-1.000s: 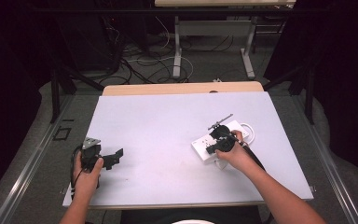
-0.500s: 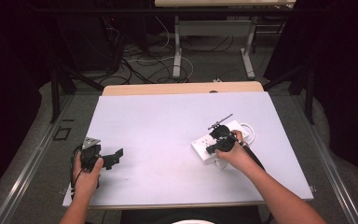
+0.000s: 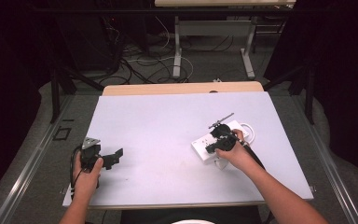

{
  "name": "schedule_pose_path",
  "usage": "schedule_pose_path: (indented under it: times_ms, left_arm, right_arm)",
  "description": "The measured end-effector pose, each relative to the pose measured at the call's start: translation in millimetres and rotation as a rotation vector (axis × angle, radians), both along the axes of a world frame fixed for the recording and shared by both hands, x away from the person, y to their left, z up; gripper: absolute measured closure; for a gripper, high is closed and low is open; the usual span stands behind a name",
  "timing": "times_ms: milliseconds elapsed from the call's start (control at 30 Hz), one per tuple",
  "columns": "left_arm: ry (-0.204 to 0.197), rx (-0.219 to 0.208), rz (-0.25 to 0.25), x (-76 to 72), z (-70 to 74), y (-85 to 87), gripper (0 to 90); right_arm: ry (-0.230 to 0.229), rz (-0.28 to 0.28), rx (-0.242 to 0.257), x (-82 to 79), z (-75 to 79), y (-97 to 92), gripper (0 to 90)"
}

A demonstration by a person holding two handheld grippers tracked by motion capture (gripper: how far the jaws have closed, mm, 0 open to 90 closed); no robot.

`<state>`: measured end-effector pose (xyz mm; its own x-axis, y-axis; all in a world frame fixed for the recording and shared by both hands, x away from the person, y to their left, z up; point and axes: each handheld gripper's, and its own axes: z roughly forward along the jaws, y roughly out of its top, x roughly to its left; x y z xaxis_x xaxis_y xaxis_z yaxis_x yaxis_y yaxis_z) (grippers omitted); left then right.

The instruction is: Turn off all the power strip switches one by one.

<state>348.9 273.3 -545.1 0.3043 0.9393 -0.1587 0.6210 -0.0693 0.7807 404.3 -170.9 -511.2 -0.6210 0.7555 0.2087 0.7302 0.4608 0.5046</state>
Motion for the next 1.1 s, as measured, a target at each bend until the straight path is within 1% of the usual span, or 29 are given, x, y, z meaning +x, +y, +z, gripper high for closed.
schedule_pose_path:
  times_ms: [33,67,100,133,167,233,300,367,433,467,500,533,567,633,667,733,800,833,867,900,967,1000,1100]
  left_arm:
    - [0.001,0.0,0.0,0.1,-0.1,0.0,1.3]
    - [0.001,-0.001,0.001,0.2,-0.1,0.0,1.3]
    - [0.001,-0.002,0.001,0.3,-0.1,0.0,1.3]
    - [0.001,-0.002,0.0,0.4,-0.2,-0.1,1.3]
    - [-0.001,0.0,0.0,0.4,-0.3,-0.3,1.3]
    - [-0.001,0.0,0.001,0.2,-0.4,-0.5,1.3]
    - [0.003,-0.003,0.001,-0.2,-0.3,-0.2,1.3]
    - [-0.001,-0.004,0.003,-0.3,-0.5,-0.1,1.3]
    - [-0.002,-0.003,0.004,-0.3,-0.3,0.2,1.3]
    - [-0.002,-0.003,0.004,-0.2,-0.3,0.2,1.3]
    - [-0.001,-0.003,0.004,-0.2,-0.4,0.2,1.3]
    - [-0.001,-0.004,0.004,-0.2,-0.4,0.0,1.3]
    - [-0.001,-0.003,0.003,-0.2,-0.4,0.0,1.3]
    - [-0.001,-0.003,0.004,-0.2,-0.4,0.0,1.3]
    - [-0.001,-0.003,0.004,-0.2,-0.4,0.2,1.3]
    - [-0.001,-0.003,0.004,-0.2,-0.4,0.3,1.3]
    - [-0.002,-0.003,0.004,-0.3,-0.4,0.4,1.3]
    - [-0.002,-0.003,0.004,-0.4,-0.3,0.4,1.3]
    - [-0.002,-0.002,0.005,-0.5,-0.3,0.5,1.3]
    - [-0.003,-0.002,0.004,-0.5,-0.3,0.5,1.3]
    - [0.001,0.001,0.004,-0.8,0.2,0.7,1.3]
    - [-0.009,-0.004,0.007,-0.6,-0.5,0.6,1.2]
    - [-0.01,-0.005,0.008,-0.6,-0.5,0.7,1.3]
  right_arm:
    - [0.003,-0.005,0.016,-0.3,1.1,0.1,80.1]
    - [0.025,-0.001,-0.013,-0.4,4.6,-1.0,79.0]
    - [-0.014,-0.011,0.033,0.1,1.4,-0.6,77.4]
    - [-0.004,0.0,-0.009,0.6,4.3,-2.5,74.7]
    - [-0.008,-0.011,0.021,0.1,4.1,-1.7,70.8]
    - [-0.016,-0.015,0.004,-0.3,5.9,-2.3,69.8]
    - [-0.01,-0.024,0.014,-0.7,6.3,-2.8,66.7]
    - [-0.024,-0.013,0.011,-0.4,6.4,-3.1,63.1]
    - [-0.021,-0.007,0.014,-0.3,7.3,-3.3,59.7]
    - [-0.044,-0.005,0.02,-0.1,6.6,-3.5,56.8]
    - [-0.064,0.014,0.02,0.3,6.5,-4.7,55.9]
    - [-0.066,0.008,0.023,0.4,7.0,-4.8,55.2]
    - [-0.058,-0.005,0.028,0.3,7.5,-4.7,53.7]
    - [-0.065,-0.016,0.034,0.4,7.6,-5.8,51.3]
    - [-0.069,-0.002,0.038,0.7,7.8,-7.4,49.8]
    - [-0.064,-0.025,0.042,0.4,7.8,-7.7,48.3]
    - [-0.075,-0.023,0.04,0.8,8.2,-9.6,44.8]
    - [-0.097,-0.023,0.071,1.1,6.3,-10.1,43.0]
    - [-0.094,-0.014,0.054,1.2,8.1,-12.2,41.1]
    - [-0.101,-0.018,0.057,1.4,8.4,-13.6,39.0]
    - [-0.117,-0.019,0.048,1.3,9.6,-17.1,35.8]
    - [-0.133,-0.025,0.039,1.0,10.1,-18.8,34.5]
    - [-0.161,-0.03,0.037,0.5,11.9,-25.5,33.9]
